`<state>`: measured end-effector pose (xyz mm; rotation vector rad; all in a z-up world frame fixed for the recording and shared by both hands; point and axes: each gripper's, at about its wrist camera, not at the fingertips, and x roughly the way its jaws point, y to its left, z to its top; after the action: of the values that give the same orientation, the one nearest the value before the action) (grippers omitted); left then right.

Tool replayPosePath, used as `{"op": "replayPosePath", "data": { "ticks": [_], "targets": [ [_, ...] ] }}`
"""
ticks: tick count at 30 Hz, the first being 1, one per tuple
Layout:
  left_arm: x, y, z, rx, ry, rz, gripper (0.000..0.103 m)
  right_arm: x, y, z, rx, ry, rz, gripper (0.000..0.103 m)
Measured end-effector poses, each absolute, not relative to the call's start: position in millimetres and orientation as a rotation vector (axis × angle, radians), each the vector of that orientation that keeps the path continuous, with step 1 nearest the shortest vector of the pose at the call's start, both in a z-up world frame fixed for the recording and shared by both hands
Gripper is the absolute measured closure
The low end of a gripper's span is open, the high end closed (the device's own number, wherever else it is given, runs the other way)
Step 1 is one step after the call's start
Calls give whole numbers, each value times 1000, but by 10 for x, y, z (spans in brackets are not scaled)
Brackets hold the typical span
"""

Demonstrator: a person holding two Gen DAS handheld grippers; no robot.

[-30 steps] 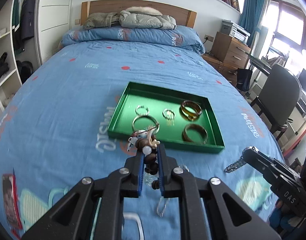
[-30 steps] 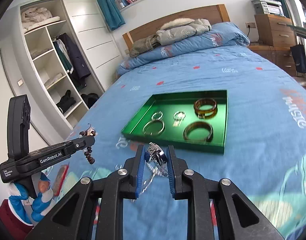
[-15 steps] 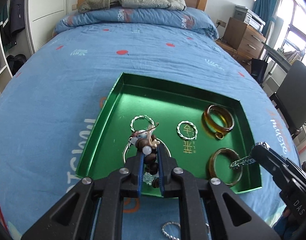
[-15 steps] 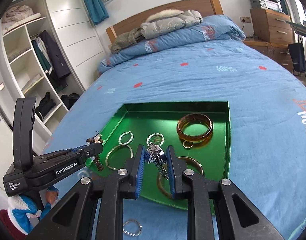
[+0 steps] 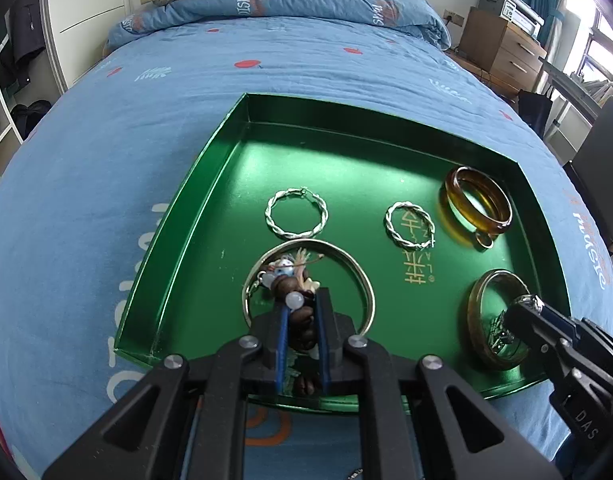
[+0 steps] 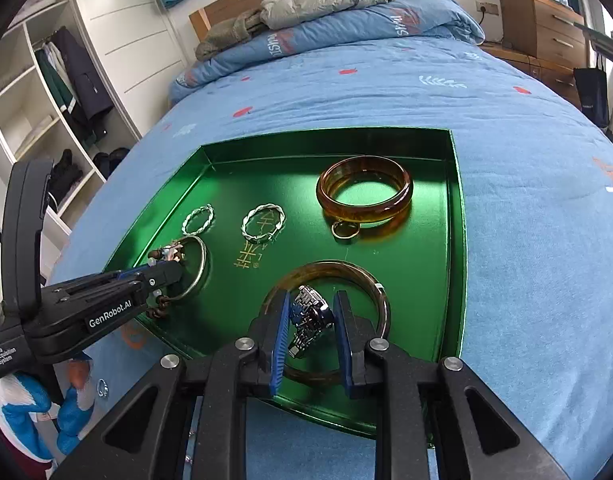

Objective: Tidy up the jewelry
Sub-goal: 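Open the right tool to drop the watch into a bangle while the left tool releases the bracelet, then withdraw both tools from the tray back over the bed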

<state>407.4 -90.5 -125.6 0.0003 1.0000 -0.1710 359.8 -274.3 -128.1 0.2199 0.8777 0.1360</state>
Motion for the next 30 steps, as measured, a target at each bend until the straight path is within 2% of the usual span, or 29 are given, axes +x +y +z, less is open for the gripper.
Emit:
{"op": "replayPosePath", "data": {
  "ticks": [3,4,6,8,16,21,30],
  "targets": [
    [4077,-888,-1256,-8,1004,-177,90,3597,-2724,-1293,192,897,114,79],
    [4081,-878,-1252,-14,1007,-179,90,3586,-2721,-1280,187,898,109,70],
    [4082,-859,-1240,-27,1013,-182,90,3559,-2717,-1253,184,899,105,64],
    [4078,-834,-1207,-30,1005,-184,90,3529,-2713,-1208,172,896,99,63],
    [3900,-768,-924,-35,929,-169,90,3345,-2740,-894,160,844,68,45],
    [3716,-751,-670,-23,873,-170,90,3179,-2748,-683,153,812,49,41],
    [3256,-646,-207,-65,798,-208,90,2780,-2678,-321,138,753,48,41]
  ]
}}
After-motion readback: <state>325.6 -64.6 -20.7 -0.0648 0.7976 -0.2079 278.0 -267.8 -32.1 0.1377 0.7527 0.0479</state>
